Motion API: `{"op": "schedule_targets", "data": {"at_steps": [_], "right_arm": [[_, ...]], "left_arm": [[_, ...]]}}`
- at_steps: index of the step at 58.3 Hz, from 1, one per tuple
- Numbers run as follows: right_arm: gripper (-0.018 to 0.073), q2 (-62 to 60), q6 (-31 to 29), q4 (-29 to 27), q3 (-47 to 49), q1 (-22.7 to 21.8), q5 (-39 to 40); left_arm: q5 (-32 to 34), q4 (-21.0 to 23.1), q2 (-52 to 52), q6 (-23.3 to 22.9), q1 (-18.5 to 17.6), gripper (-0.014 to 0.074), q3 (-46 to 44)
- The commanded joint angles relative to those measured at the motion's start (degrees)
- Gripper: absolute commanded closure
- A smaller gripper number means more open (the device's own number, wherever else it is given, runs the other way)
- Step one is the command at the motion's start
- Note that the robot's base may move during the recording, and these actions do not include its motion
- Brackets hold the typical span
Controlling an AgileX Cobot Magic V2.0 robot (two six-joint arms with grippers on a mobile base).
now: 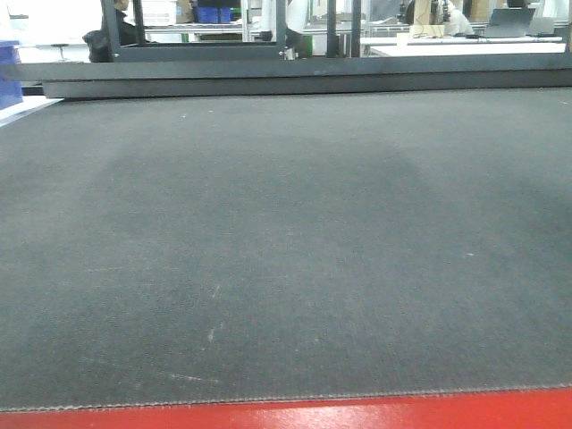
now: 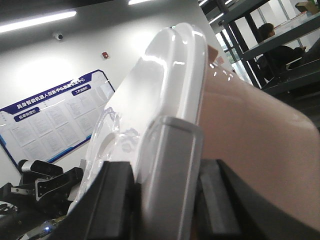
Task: Grab white bin and place on right shelf
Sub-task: 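Lift the pink bin off the table with both grippers, then hold the bin with both grippers while driving away from the table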
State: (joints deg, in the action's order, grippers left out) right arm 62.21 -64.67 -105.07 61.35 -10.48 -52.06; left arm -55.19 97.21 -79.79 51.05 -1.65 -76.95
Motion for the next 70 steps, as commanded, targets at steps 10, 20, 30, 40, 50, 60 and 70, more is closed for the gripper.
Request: {"op": "schedule_targets", "data": {"at_steps": [10,20,30,40,50,60,70], "right_arm": [[0.0499,-1.8,-0.8,-4.9,2.3,2.7,-17.3],[0.0499,-1.8,-0.8,-4.9,2.3,2.7,-17.3],[0.0499,-1.8,-0.8,-4.9,2.3,2.7,-17.2],[0.0499,-1.8,-0.8,-4.9,2.3,2.7,-15.8],[0.0499,-1.8,-0.8,-4.9,2.3,2.7,-12.9],[0.0499,-1.8,-0.8,-4.9,2.3,2.7,-9.8],[0.0499,-1.8,-0.8,-4.9,2.3,2.6,-7.2]], "left_arm": [[-21.2,2.2,2.8,1.6,-4.1,0.0714,-2.3],[-21.2,2.2,2.8,1.6,-4.1,0.0714,-2.3],[-21.2,2.2,2.8,1.6,-4.1,0.0714,-2.3],[-21.2,2.2,2.8,1.6,-4.1,0.0714,-2.3],[-21.2,2.2,2.8,1.6,-4.1,0.0714,-2.3],[-21.2,2.2,2.8,1.6,-4.1,0.0714,-2.3],[-21.2,2.2,2.8,1.6,-4.1,0.0714,-2.3]]}}
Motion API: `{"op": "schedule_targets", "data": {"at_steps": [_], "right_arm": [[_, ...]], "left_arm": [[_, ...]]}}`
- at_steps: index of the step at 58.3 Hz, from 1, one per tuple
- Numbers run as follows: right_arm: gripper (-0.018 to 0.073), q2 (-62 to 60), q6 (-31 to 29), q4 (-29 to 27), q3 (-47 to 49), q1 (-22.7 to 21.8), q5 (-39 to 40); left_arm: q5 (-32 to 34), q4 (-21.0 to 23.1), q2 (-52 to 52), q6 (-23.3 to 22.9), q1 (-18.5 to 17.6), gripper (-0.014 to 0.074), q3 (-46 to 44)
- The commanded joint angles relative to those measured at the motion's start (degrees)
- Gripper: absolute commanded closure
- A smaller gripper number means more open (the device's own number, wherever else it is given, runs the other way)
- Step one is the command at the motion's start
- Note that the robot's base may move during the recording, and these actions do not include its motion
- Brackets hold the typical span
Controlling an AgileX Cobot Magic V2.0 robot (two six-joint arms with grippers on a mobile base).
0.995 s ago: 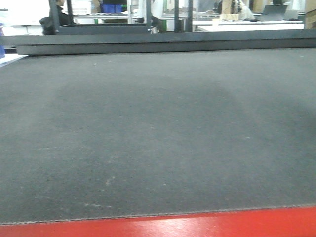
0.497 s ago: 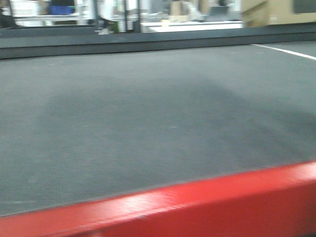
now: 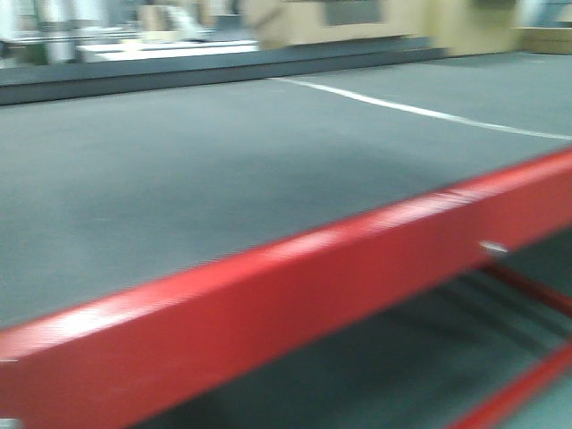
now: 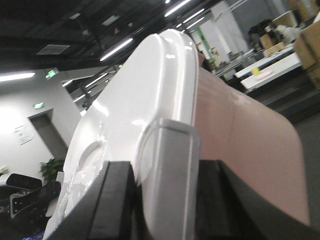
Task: Grab white bin and place on right shelf
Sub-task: 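Hold the bin with both grippers while driving away from the table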
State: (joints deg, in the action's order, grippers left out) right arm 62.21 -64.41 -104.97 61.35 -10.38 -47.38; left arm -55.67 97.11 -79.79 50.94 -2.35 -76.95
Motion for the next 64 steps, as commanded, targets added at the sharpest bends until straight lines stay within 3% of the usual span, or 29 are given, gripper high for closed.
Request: {"op": "schedule_targets", "data": {"at_steps": [1,64], "right_arm": [[0.0499,-1.8,-1.0,-5.0,2.3,2.5,-11.7],[0.0499,-1.8,-1.0,-5.0,2.3,2.5,-9.8]], "left_arm": [[-20.7,2.3,2.8,1.7,-3.4,0.0714,-2.3],[-20.7,2.3,2.8,1.7,-3.4,0.0714,-2.3]]}}
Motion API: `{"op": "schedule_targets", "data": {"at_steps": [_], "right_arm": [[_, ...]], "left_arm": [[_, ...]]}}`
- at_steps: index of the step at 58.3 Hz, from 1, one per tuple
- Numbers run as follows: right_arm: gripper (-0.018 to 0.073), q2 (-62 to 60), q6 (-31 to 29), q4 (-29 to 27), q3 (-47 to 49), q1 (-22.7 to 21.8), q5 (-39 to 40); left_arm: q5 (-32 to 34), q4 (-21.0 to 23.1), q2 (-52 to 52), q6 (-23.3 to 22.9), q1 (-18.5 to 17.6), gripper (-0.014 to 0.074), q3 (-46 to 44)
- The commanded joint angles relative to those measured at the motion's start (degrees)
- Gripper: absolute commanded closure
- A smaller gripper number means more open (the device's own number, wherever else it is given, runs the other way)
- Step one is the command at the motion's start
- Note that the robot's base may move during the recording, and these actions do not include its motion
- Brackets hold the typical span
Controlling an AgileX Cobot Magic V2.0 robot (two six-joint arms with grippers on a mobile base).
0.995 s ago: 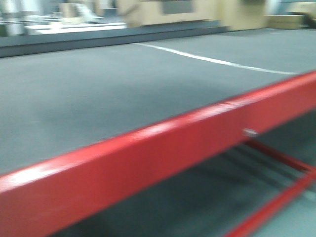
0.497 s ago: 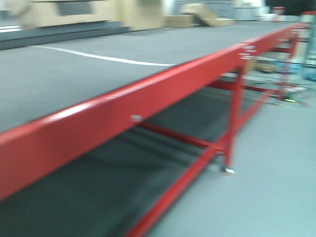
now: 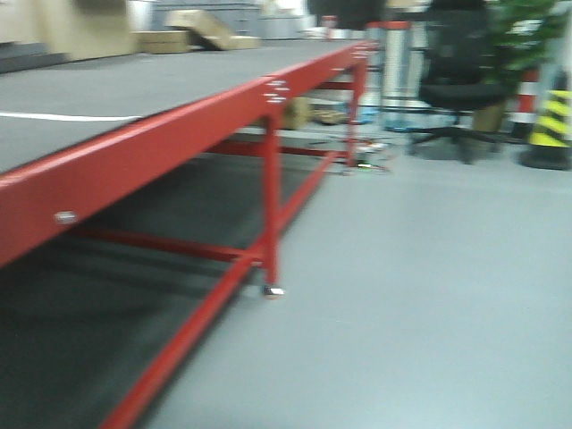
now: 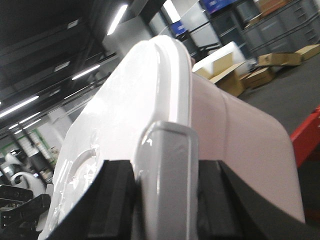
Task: Grab white bin and place on right shelf
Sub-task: 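Hold the bin with both grippers while driving away from the table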
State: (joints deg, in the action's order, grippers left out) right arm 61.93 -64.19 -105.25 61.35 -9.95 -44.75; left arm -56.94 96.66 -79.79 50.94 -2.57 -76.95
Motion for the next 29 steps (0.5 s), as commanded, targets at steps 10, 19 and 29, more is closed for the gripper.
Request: {"op": "schedule_targets", "data": {"at_steps": [10,19,29], "right_arm": [[0.0499,-1.5,-1.3,-4.7,2.3,2.1,-12.4],[0.0499,-1.5,-1.3,-4.7,2.3,2.1,-12.4],[0.0499,-1.5,-1.3,-4.7,2.3,2.1,-12.4]], "left_arm": [[-19.4,2.7,2.8,1.7,-3.2,0.0714,-2.3],[-19.4,2.7,2.8,1.7,-3.2,0.0714,-2.3],[-19.4,2.7,2.8,1.7,-3.2,0.0714,-2.3]]}}
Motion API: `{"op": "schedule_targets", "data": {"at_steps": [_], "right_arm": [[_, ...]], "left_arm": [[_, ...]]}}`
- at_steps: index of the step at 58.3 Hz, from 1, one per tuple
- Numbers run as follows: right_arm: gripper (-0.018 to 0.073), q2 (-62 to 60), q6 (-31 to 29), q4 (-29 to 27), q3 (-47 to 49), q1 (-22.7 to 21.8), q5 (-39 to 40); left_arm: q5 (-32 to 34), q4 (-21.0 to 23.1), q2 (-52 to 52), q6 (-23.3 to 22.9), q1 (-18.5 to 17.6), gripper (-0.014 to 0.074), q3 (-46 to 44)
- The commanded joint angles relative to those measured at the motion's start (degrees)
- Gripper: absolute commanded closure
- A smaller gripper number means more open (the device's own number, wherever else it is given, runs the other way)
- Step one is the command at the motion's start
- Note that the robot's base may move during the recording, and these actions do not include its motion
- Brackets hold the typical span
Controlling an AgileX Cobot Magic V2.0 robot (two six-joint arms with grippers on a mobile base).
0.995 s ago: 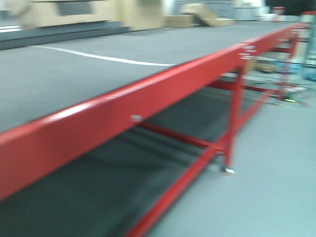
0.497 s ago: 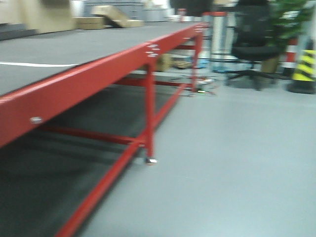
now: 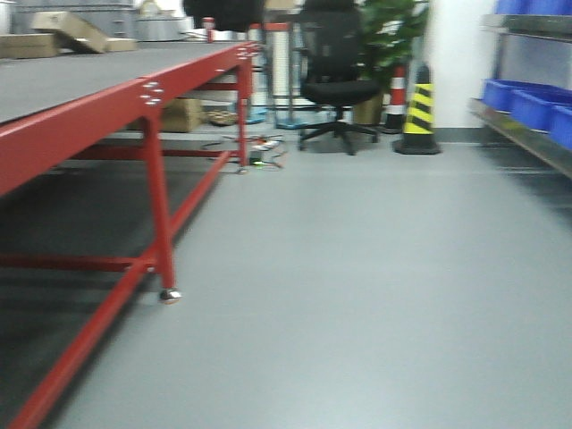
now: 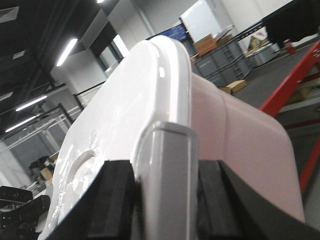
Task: Grab white bin and place on right shelf
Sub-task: 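Hold the bin with both grippers while driving away from the table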
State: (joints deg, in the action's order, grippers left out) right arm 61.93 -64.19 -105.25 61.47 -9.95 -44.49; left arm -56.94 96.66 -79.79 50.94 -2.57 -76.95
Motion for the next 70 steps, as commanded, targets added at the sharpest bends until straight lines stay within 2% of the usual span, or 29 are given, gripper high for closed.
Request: {"op": "schedule_targets", "data": {"at_steps": [1,70], "right_arm": [[0.0499,-1.5,-1.3,-4.7,2.2,2.1,-12.6],[0.0499,-1.5,-1.3,-4.7,2.2,2.1,-12.7]], "left_arm": [[-19.4,2.7,2.8,1.7,-3.2,0.0714,-2.3],[-19.4,2.7,2.8,1.7,-3.2,0.0714,-2.3]]}}
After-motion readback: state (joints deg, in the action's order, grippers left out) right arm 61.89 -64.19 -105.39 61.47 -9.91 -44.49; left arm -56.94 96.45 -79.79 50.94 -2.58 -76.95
